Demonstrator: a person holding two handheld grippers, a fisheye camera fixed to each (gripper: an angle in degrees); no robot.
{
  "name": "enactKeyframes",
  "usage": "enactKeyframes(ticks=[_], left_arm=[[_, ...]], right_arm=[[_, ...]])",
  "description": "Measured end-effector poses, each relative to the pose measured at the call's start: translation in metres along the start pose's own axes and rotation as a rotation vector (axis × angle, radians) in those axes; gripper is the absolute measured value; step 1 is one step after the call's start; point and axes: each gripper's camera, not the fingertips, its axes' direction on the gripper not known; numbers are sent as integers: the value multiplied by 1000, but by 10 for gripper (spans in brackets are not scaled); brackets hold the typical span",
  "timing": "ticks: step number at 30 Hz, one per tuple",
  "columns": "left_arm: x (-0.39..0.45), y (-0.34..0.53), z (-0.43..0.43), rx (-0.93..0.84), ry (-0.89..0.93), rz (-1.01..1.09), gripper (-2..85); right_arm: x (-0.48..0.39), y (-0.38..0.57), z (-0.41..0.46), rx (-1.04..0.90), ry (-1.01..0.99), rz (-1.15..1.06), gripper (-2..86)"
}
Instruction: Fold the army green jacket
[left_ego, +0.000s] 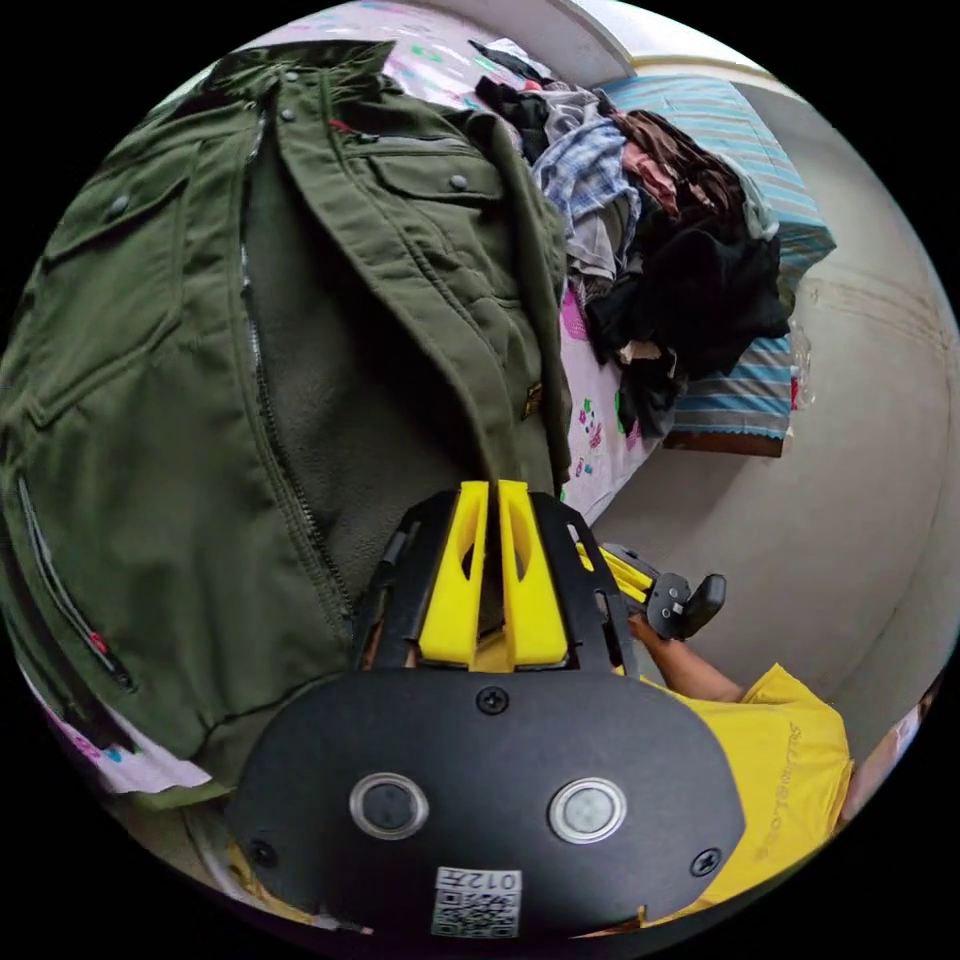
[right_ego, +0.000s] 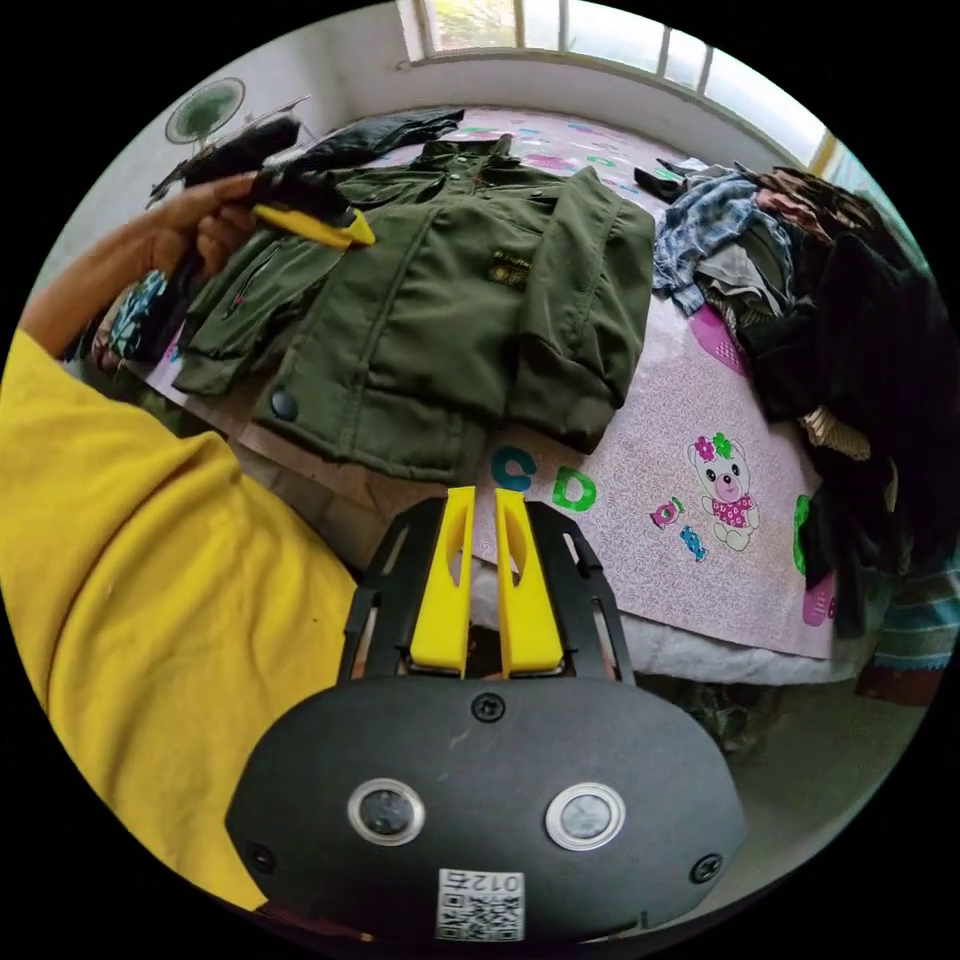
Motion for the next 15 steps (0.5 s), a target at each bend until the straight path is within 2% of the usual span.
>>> enactKeyframes(ticks=[4,9,11,15], left_arm=[[26,-22,16,-76,-47,59,6],[16,-29,63,-111,-15,18,4],[13,-28,74,-91,18,17,3],[20,-34,80,-75,60,58,3]], right_arm=[[-25,3,38,-36,42,-90,78],[-39,-3,67,-22,112,-97,106],[-41,-7,68,0,161,-89,103],[-48,-16,51,92,218,-145,43]])
